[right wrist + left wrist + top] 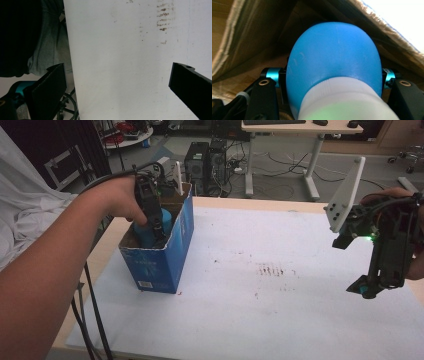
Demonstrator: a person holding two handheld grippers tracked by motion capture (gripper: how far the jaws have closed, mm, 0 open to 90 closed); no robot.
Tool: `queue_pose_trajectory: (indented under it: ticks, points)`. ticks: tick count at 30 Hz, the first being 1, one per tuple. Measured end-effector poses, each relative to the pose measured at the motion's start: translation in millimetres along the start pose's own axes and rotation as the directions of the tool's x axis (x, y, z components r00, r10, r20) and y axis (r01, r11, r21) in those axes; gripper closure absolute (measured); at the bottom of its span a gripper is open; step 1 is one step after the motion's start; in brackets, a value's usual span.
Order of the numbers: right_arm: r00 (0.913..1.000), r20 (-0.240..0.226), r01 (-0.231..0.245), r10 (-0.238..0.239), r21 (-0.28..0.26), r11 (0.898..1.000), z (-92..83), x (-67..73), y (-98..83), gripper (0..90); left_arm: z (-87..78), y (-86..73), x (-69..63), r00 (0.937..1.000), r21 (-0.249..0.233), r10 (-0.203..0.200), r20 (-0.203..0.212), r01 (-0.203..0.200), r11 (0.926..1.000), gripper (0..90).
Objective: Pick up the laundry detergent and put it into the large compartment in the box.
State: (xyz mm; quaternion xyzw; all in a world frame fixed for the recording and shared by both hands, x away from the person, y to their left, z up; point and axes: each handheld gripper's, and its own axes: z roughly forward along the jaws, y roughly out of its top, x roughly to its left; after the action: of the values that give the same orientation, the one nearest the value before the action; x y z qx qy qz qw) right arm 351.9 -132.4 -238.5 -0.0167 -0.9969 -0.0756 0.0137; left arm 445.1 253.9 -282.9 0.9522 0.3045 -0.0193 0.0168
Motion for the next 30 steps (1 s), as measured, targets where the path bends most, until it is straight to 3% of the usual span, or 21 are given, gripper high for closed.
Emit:
queue_pose_trajectory:
  ticks: [7,18,24,30]
  points:
    - [1.0000,-0.003,-0.002,0.002,0.005,1.000,1.3,-0.5,1.6,0.8,10.2,-1.6,2.0,0.9999,0.002,0.008,0.010,-0.008,1.0000,39.0]
    - [1.0000,-0.005,0.000,0.000,0.008,1.000,3.6,-2.5,4.3,0.8,10.6,0.5,2.9,0.9999,0.008,-0.005,0.014,0.004,1.0000,38.5]
    - [1.0000,-0.003,-0.002,0.002,0.008,1.000,3.7,-2.5,3.6,0.8,7.3,0.4,4.4,0.9999,0.006,-0.015,-0.001,0.015,0.9999,30.2]
    - [1.0000,-0.001,-0.008,0.008,0.007,1.000,3.1,-1.8,2.2,0.8,5.6,0.9,2.3,0.9998,0.007,-0.017,0.010,0.017,0.9998,30.0]
